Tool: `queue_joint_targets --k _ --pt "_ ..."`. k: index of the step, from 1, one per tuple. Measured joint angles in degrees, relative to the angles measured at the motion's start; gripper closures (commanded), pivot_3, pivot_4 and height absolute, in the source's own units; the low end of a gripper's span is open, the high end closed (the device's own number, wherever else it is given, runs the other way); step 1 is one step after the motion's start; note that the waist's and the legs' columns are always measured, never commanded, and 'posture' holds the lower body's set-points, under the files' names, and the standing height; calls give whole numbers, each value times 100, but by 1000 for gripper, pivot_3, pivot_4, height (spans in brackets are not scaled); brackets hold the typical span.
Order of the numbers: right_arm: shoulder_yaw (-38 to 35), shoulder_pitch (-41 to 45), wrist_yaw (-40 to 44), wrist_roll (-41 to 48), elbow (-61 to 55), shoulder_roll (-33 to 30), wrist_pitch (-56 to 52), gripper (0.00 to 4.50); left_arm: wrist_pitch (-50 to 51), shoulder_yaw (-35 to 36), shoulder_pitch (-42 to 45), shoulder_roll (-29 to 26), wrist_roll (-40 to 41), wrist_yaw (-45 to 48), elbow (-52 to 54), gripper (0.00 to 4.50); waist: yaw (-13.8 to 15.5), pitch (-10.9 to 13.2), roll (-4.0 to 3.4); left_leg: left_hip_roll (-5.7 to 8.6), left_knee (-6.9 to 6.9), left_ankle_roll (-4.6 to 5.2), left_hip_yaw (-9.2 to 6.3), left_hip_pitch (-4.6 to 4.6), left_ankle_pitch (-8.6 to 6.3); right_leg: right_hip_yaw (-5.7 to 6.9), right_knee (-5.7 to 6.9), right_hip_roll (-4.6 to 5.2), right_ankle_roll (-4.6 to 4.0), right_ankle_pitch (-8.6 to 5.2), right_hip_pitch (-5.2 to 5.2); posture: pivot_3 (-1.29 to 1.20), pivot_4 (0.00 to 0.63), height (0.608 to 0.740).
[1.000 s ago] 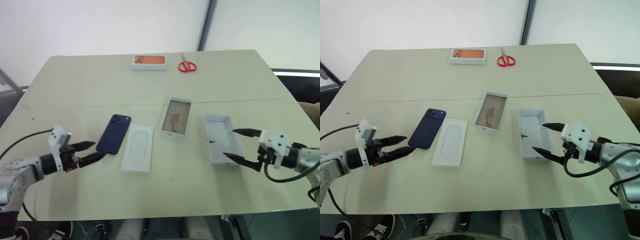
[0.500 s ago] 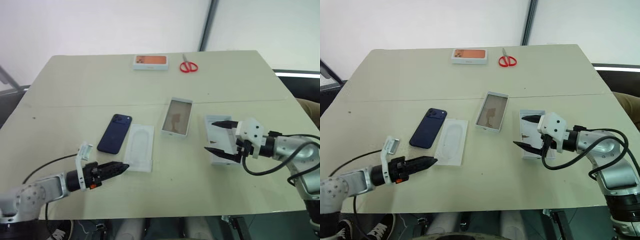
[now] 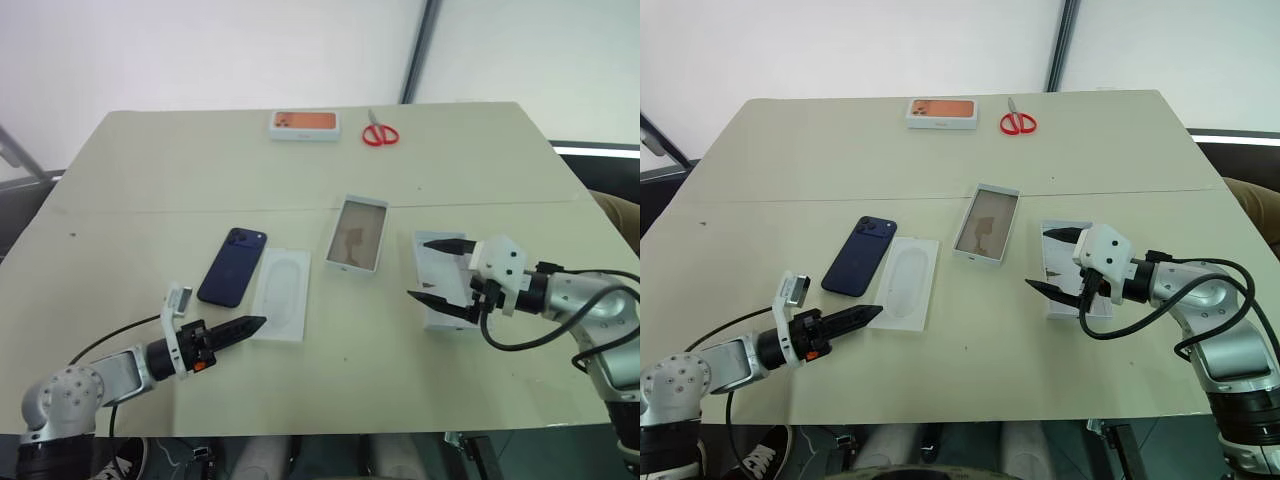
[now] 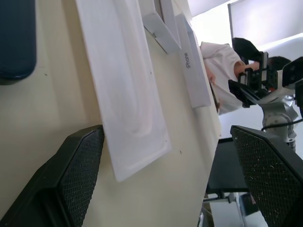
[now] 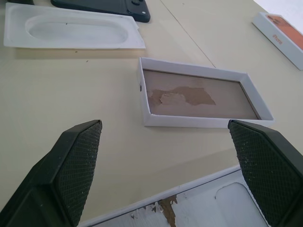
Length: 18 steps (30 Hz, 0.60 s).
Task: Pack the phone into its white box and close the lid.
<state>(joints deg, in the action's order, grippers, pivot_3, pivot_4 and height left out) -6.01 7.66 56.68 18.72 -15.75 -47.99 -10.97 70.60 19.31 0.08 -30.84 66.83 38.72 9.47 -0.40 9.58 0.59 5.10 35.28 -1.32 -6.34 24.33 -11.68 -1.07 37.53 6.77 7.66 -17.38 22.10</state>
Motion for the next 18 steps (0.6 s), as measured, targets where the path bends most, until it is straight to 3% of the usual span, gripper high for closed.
queue_joint_targets --k 2,9,18 --pt "0 0 -18 -1 -10 3 0 0 16 -48 81 8 -4 -34 -121 931 1 0 0 0 0 0 0 0 0 0 0 0 0 0 1 0 150 740" --pt "1 -5 -64 -33 -32 4 3 0 6 -270 68 40 -63 -24 -146 4438 -10 -2 -4 -1 -2 0 0 0 0 -1 0 1 0 0 1 0 150 740" --pt "1 -5 -96 -62 -40 4 58 0 -137 -319 -24 50 -124 -31 -8 4438 -6 -14 -24 -1 -2 0 1 -2 0 -1 -4 2 -1 -1 -2 0 150 740"
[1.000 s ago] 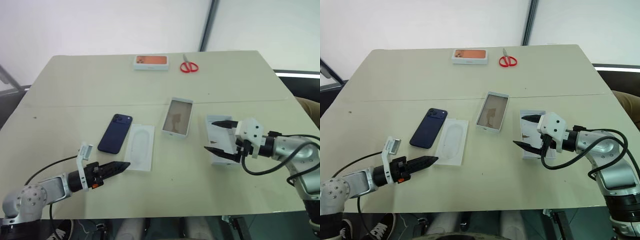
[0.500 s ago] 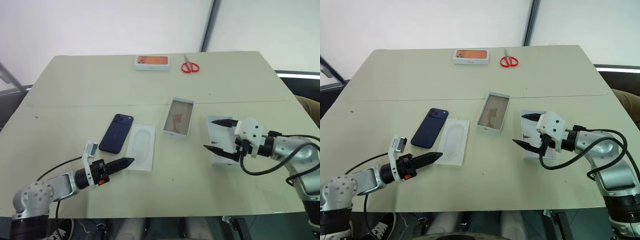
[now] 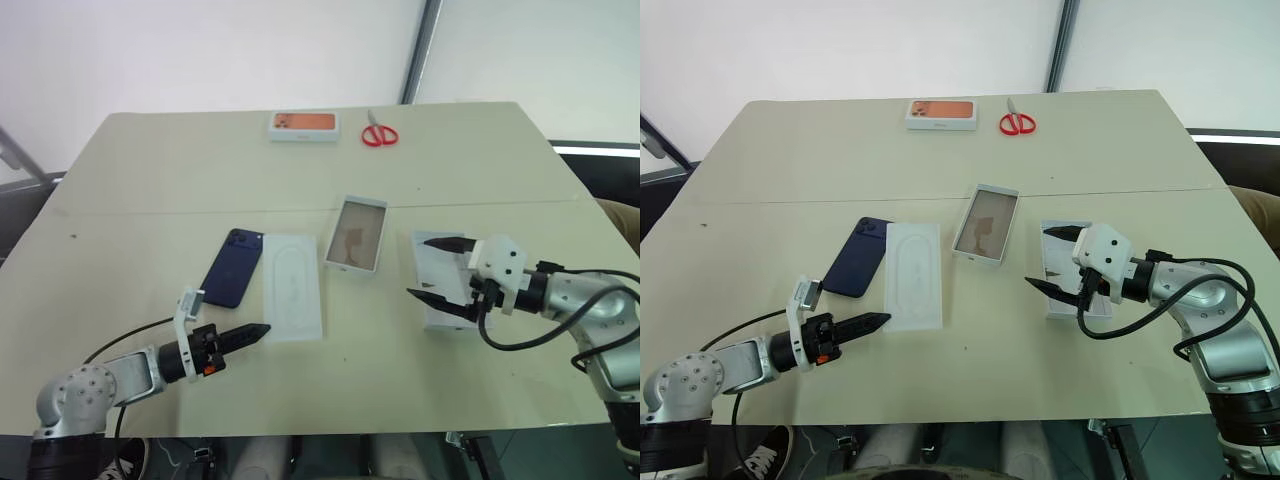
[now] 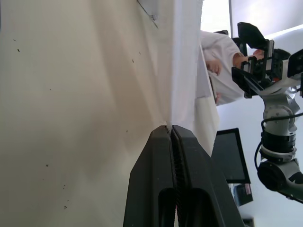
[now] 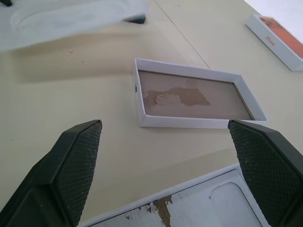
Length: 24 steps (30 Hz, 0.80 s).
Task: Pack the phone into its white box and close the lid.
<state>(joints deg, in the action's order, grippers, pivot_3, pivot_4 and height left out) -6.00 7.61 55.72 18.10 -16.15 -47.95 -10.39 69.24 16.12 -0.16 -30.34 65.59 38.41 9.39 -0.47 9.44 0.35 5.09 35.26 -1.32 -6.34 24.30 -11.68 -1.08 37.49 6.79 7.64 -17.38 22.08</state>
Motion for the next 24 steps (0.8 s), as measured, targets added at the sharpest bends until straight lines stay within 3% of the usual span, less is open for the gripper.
queue_joint_targets --k 6,9,13,24 --pt "49 10 -22 -1 0 66 13 0 -12 132 308 -55 3 -154 -269 4438 -5 1 3 -2 0 0 -2 1 0 2 0 -2 0 0 2 0 150 740" --pt "503 211 -186 -182 29 377 -168 0 -15 449 739 -306 45 -253 -497 4438 -24 2 7 -3 -1 -2 -4 4 1 2 2 -4 0 0 10 0 150 740" --pt "1182 1082 -498 -628 517 939 -329 0 28 765 1477 -597 147 -315 -784 4438 -39 1 6 3 -7 -5 1 5 3 -1 4 -8 2 1 17 0 150 740" --pt "2217 2056 -383 -1395 2140 1802 -248 0 151 775 1425 -499 154 -469 -855 4438 -38 5 13 4 -5 -17 -3 7 11 -1 8 -10 3 2 19 0 150 740"
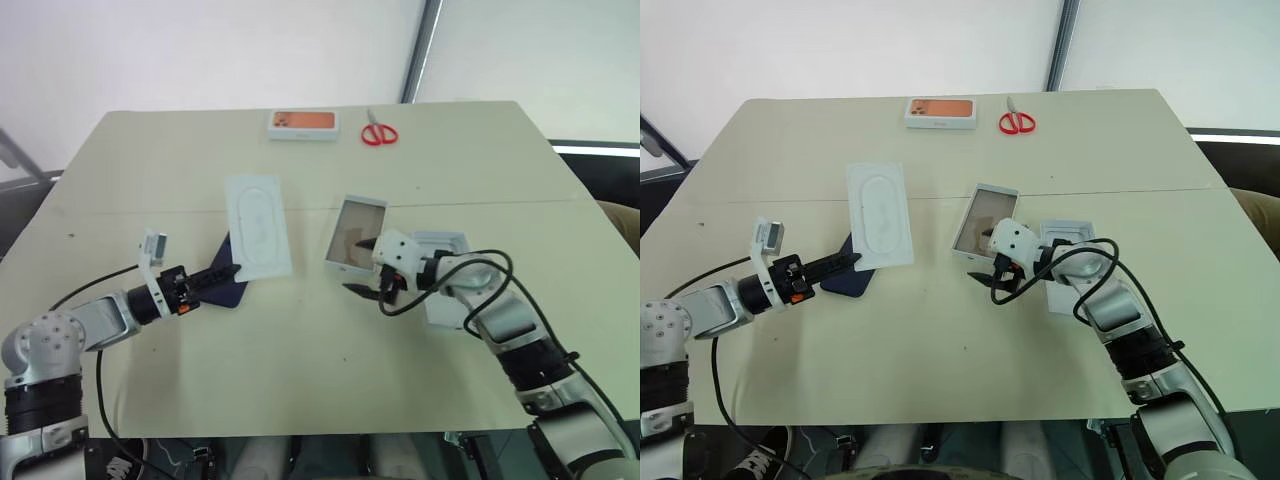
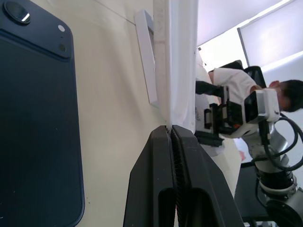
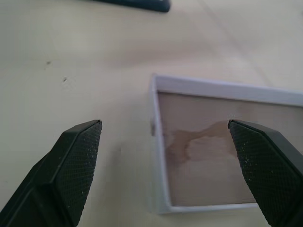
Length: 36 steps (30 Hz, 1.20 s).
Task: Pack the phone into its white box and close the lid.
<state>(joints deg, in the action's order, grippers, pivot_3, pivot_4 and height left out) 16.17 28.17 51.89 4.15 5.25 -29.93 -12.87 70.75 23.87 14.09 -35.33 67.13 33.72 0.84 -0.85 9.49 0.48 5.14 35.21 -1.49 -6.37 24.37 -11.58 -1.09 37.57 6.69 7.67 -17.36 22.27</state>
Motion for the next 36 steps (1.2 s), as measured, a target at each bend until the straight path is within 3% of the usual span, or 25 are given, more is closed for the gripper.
queue_joint_targets --k 1,4,11,19,26,34,36 --pt "58 94 28 -5 131 95 -72 0 -2 -2 -55 35 0 -17 55 4438 -20 0 0 -1 -2 -1 2 0 1 -3 1 -1 0 0 2 0 150 740" --pt "144 436 60 -75 586 255 -271 890 -10 -15 -244 160 3 -30 227 4500 -30 0 -1 -5 -6 -7 2 0 4 -3 4 -5 -1 0 7 0 150 740" --pt "144 493 458 -50 713 279 -305 4471 -9 22 -499 81 22 -6 359 4500 6 0 0 -2 -2 3 -2 -1 -2 0 3 -3 -1 0 10 0 150 740" --pt "152 -98 1084 178 -148 130 -61 4471 264 302 -220 -111 628 -99 221 4500 3 0 0 -3 -3 4 -2 -1 -3 0 3 -3 0 0 12 0 150 740" --pt "453 -622 1148 222 -1027 148 -179 4471 407 384 30 -2 1214 -585 114 4500 0 0 0 -3 -3 4 -3 -1 -3 0 4 -2 0 0 14 0 150 740" --pt "373 -597 856 389 -1188 260 -635 421 371 -9 6 358 1292 -870 160 4500 17 -1 0 -1 0 3 -3 -1 -3 0 4 0 0 0 14 0 150 740" --pt "106 -581 863 586 -1413 144 -673 421 368 -84 -1 428 1291 -890 166 4500 22 0 0 0 0 4 -3 -1 -3 0 4 0 0 0 12 0 150 740"
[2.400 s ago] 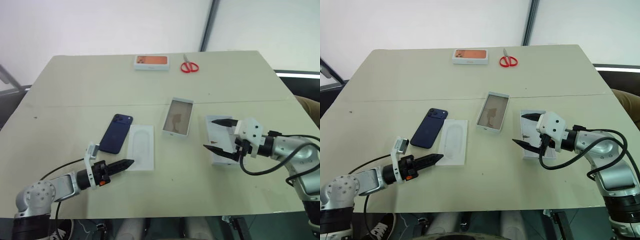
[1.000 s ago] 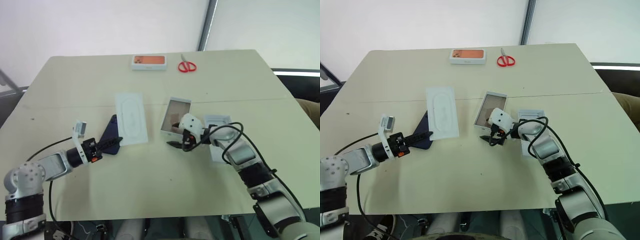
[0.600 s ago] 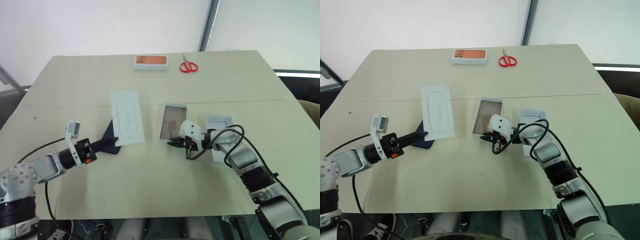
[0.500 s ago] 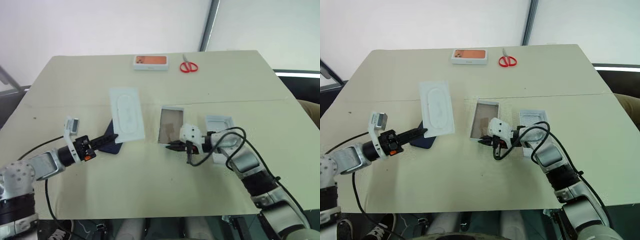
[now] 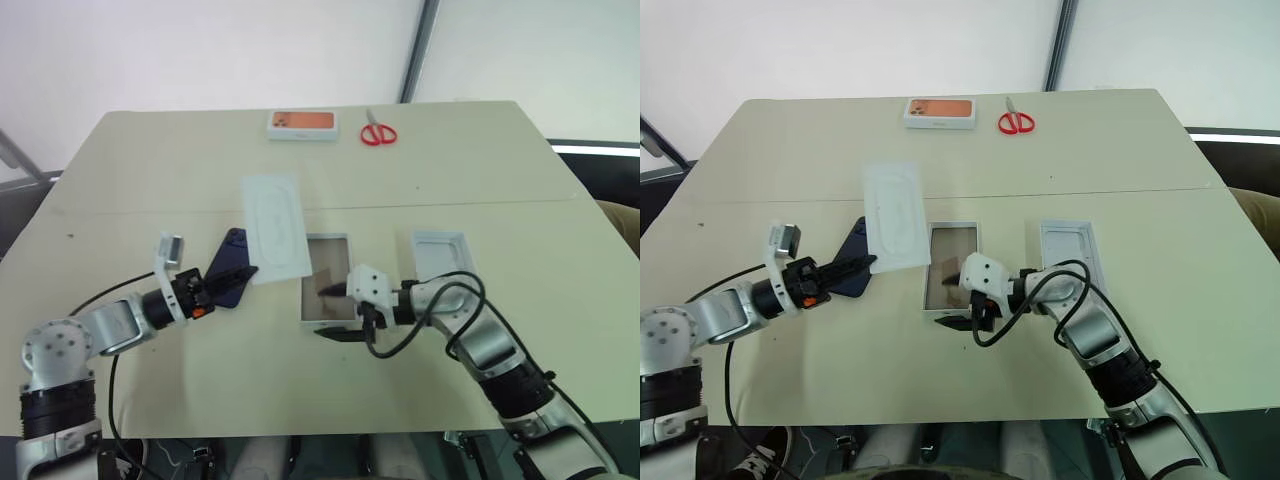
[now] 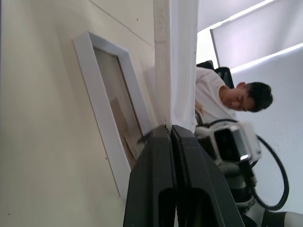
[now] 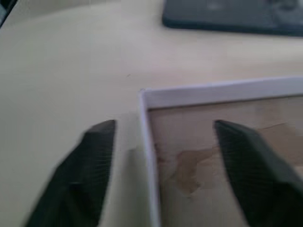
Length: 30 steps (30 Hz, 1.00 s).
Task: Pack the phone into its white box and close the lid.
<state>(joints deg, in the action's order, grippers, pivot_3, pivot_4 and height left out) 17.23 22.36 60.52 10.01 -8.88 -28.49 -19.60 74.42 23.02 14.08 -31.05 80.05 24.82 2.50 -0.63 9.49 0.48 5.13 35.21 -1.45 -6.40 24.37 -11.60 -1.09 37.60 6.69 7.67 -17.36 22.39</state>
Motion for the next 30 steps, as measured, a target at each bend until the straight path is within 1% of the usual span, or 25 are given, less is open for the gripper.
queue_joint_targets --k 2,5,8,11,14,18,25,26,27,30 --pt "-396 -49 25 284 -306 -224 -139 421 -20 -47 4 30 -1 -21 4 4500 5 0 0 0 0 1 0 0 0 0 -1 2 0 0 -6 0 150 740" --pt "-923 -357 91 578 -633 -721 -266 421 -68 -184 -4 148 -8 -63 42 4500 22 -1 3 2 1 4 -1 0 -2 2 -5 4 0 0 -9 0 150 740" --pt "-1351 -756 154 654 -651 -1260 -265 421 -157 -307 -5 342 -71 -155 49 4500 15 -1 3 1 0 4 2 2 -2 1 -5 5 0 0 -16 0 150 740" --pt "-1634 -929 142 654 -538 -1541 -201 421 -241 -515 -14 547 -224 -260 50 4500 -12 -1 3 -2 -2 4 5 1 -2 -2 -5 5 0 -1 -14 0 150 740" --pt "-1730 -1008 83 654 -491 -1573 -123 421 -249 -816 -27 709 -392 -328 51 4500 -15 -1 3 -4 -4 4 6 2 -2 -2 -5 4 -1 -1 -12 0 150 740" --pt "-1723 -1013 -84 655 -496 -1499 -122 421 -210 -1021 20 783 -459 -363 50 4500 0 -1 4 -1 0 4 6 2 -2 -1 -5 2 0 -1 -14 0 150 740" --pt "-1673 -1011 -290 653 -499 -1399 -114 421 -117 -1065 250 869 -459 -456 -72 4500 7 0 5 2 2 4 4 3 -2 0 -5 3 0 -1 -16 0 150 740" --pt "-1671 -1011 -305 652 -499 -1399 -104 339 -106 -1066 249 879 -460 -471 -96 3861 4 0 5 1 2 4 4 3 -2 1 -5 2 0 -1 -15 0 150 740" --pt "-1669 -1011 -319 650 -499 -1398 -87 339 -101 -1072 248 891 -460 -479 -110 3527 4 0 5 0 2 4 4 2 -2 0 -5 2 0 -1 -15 0 150 740" --pt "-1653 -1008 -371 645 -497 -1376 -41 339 -88 -1112 240 932 -471 -502 -108 2004 2 0 5 1 2 4 4 2 -2 0 -5 2 0 -1 -16 0 150 740"
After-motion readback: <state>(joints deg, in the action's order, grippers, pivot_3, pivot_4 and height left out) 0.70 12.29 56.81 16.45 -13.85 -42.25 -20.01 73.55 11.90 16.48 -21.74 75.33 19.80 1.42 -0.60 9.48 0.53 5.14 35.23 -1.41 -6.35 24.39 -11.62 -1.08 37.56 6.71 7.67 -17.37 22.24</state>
